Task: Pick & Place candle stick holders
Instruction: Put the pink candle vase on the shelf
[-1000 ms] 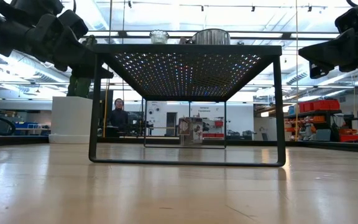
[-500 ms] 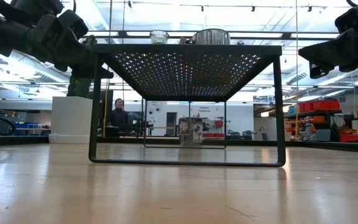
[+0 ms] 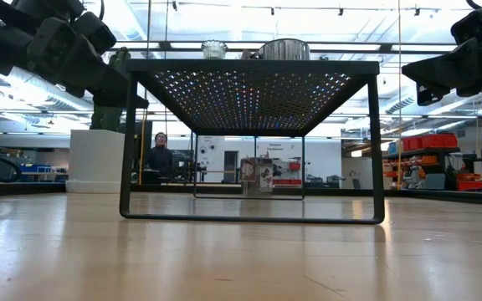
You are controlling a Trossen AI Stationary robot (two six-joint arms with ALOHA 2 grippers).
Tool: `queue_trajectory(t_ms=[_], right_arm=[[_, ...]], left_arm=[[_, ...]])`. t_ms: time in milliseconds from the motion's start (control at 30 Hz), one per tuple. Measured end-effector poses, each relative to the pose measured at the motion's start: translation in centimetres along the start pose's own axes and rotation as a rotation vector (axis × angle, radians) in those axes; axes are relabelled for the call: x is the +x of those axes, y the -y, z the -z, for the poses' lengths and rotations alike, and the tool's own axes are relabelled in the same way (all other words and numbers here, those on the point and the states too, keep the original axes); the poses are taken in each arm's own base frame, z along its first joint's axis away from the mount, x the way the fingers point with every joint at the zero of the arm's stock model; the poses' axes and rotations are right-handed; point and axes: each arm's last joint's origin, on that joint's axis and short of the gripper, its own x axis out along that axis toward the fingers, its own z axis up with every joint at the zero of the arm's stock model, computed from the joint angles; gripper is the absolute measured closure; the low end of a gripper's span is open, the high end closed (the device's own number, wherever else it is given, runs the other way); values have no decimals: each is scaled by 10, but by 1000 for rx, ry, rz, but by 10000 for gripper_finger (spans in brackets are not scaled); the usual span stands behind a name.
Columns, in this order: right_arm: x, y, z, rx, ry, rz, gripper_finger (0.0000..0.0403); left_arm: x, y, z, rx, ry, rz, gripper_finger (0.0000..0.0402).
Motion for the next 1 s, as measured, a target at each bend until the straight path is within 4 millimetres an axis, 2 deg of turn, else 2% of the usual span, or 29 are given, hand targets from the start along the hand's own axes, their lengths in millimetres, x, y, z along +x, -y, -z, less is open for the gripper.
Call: queue_trajectory(t_ms=[367, 700, 1000], right_arm=[[0, 0, 0, 0, 0, 0, 380], [0, 0, 0, 0, 0, 0, 380], [0, 0, 0, 0, 0, 0, 380]], left_arm=[[-9, -1, -3, 29, 54, -41, 60], [-14, -2, 28, -8, 93, -27, 60], [-21, -2, 42, -7, 156, -20, 60]])
